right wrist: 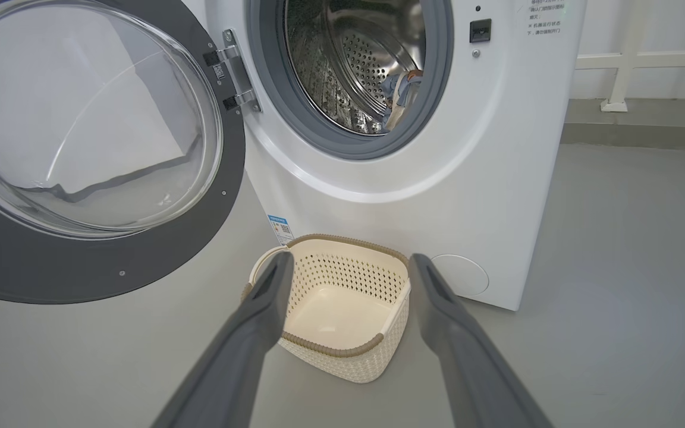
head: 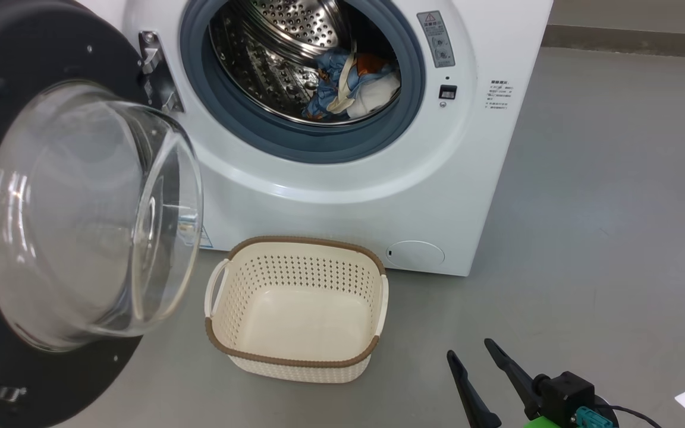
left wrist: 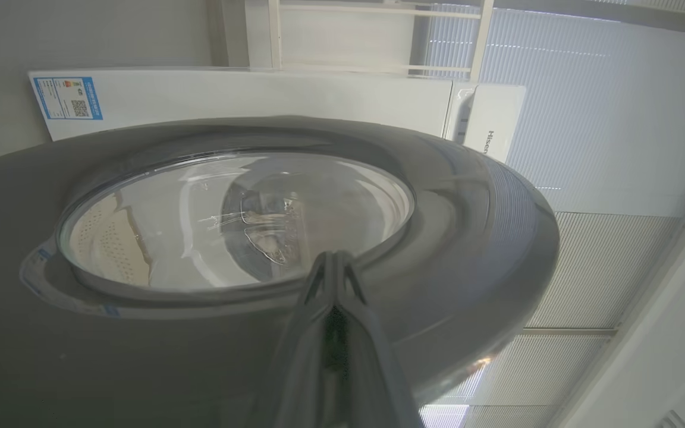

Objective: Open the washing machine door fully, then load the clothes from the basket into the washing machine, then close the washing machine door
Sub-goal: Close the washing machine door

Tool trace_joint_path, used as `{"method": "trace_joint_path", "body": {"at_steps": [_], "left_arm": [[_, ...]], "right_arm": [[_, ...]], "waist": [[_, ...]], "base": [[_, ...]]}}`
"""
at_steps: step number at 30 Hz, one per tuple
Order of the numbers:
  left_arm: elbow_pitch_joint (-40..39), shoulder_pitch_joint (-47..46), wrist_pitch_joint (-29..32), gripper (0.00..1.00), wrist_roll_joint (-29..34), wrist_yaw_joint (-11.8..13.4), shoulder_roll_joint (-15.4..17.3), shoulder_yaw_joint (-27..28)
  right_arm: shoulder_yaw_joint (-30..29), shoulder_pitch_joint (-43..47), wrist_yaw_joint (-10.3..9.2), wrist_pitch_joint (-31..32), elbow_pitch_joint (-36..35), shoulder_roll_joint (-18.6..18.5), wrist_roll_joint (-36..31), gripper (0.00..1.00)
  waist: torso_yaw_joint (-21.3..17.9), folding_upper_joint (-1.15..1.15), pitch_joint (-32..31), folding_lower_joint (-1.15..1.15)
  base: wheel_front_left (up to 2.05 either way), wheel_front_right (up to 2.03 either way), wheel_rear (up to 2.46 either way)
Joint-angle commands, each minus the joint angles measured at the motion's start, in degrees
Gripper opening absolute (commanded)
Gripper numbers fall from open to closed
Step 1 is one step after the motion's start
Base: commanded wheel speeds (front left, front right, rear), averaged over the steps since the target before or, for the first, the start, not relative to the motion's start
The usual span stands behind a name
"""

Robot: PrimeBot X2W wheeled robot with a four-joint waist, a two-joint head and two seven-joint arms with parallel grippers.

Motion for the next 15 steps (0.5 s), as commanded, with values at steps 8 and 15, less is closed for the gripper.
{"method": "trace_joint_path", "body": {"at_steps": [8, 15], "left_arm": [[-9.0, 3.5, 7.4, 0.0, -2.9, 2.7, -0.8, -0.5], [-18.5, 7.3, 10.4, 0.0, -4.0, 4.5, -5.0, -2.0]], "right_arm": [[1.4, -0.6, 0.35, -0.3, -0.9, 0.1, 1.3, 1.0], [1.5, -0.4, 0.35, -0.3, -0.9, 0.1, 1.7, 1.0]], "waist": [[-0.2, 0.0, -0.3, 0.0], [-0.8, 0.0, -0.4, 0.0]], "base": [[0.0, 0.0, 0.0], [0.0, 0.0, 0.0]]}}
